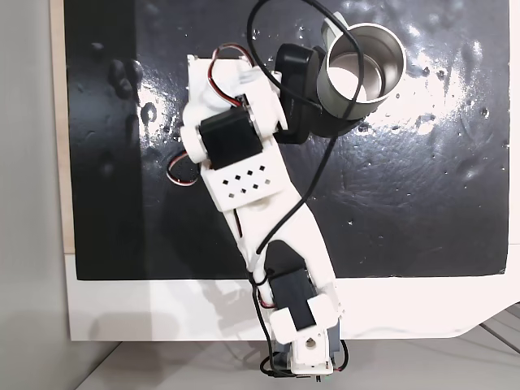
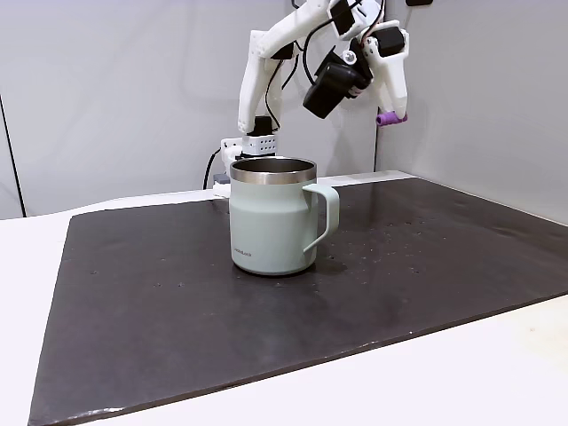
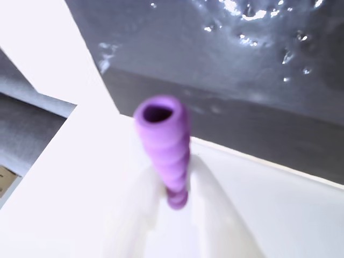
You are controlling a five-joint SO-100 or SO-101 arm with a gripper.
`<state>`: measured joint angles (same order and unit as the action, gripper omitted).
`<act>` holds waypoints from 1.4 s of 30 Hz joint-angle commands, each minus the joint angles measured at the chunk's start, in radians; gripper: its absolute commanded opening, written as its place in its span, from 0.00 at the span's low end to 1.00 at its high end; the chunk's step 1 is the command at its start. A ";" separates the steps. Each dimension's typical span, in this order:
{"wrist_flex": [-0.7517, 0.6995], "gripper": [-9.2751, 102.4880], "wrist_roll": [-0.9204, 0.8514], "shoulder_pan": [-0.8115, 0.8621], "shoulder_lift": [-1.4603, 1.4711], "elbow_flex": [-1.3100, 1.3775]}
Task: Grasp a pengrip and put it in the cup.
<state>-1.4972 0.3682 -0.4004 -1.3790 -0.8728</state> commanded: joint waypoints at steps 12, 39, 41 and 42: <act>-0.129 0.09 -0.172 0.388 -0.198 -0.015; -0.176 0.34 -0.224 0.523 0.127 0.402; -0.184 0.36 -0.222 0.528 0.107 0.405; -0.186 0.36 -0.224 0.529 0.100 0.407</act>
<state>-1.6674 0.1335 0.1227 -1.2410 -0.5354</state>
